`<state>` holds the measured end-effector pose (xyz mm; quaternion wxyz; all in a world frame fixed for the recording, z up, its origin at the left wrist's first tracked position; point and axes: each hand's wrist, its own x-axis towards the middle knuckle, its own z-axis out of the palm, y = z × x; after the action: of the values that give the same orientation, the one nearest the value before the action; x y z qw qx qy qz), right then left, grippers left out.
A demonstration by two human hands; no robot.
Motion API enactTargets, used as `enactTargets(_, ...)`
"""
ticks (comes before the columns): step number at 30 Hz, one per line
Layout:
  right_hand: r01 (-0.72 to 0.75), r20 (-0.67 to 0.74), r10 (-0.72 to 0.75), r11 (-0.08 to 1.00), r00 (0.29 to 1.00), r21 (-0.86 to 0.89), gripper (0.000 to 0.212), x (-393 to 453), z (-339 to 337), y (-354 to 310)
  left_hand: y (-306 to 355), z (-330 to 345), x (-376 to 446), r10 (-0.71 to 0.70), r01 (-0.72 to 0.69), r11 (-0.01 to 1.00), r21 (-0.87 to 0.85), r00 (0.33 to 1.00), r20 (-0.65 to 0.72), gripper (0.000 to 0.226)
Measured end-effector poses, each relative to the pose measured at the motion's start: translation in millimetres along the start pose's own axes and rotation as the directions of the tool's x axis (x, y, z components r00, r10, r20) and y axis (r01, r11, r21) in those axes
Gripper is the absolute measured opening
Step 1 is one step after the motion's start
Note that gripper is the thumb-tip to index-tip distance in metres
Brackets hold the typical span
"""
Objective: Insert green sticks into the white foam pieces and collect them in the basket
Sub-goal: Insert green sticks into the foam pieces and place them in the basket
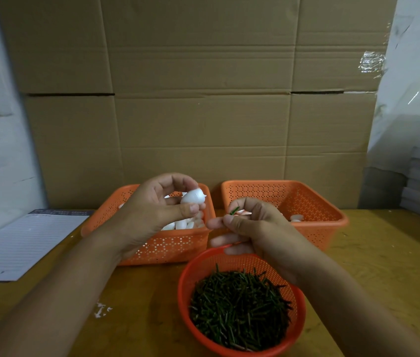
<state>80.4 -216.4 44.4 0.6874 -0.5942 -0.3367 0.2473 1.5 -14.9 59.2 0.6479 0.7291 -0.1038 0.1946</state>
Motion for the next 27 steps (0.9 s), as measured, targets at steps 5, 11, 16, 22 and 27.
enactTargets(5,0.012,0.022,-0.012,0.999,1.0,-0.038,0.008,0.3,-0.3,1.9,1.9,0.7,-0.9,-0.013,0.012,1.0,0.017,1.0,0.008,0.032)
enactTargets(11,0.085,-0.092,-0.096,0.99,0.991,-0.115,0.004,0.3,-1.8,1.8,0.9,1.6,-0.9,-0.027,0.027,1.0,0.008,1.0,-0.013,0.025)
enactTargets(16,0.092,-0.136,-0.113,0.984,0.984,-0.155,0.009,0.4,-2.4,2.6,2.3,3.2,-1.8,-0.05,0.05,0.999,0.011,0.999,-0.018,0.027)
enactTargets(22,0.078,-0.136,-0.107,0.976,0.985,-0.203,0.008,2.4,-2.9,5.8,3.5,5.6,-3.2,-0.026,0.029,0.997,0.072,0.999,-0.036,0.028)
enactTargets(27,0.074,-0.14,-0.105,0.974,0.985,-0.215,0.007,3.6,-5.0,7.2,3.7,7.0,-4.1,0.011,-0.002,0.985,0.17,0.998,-0.054,0.028)
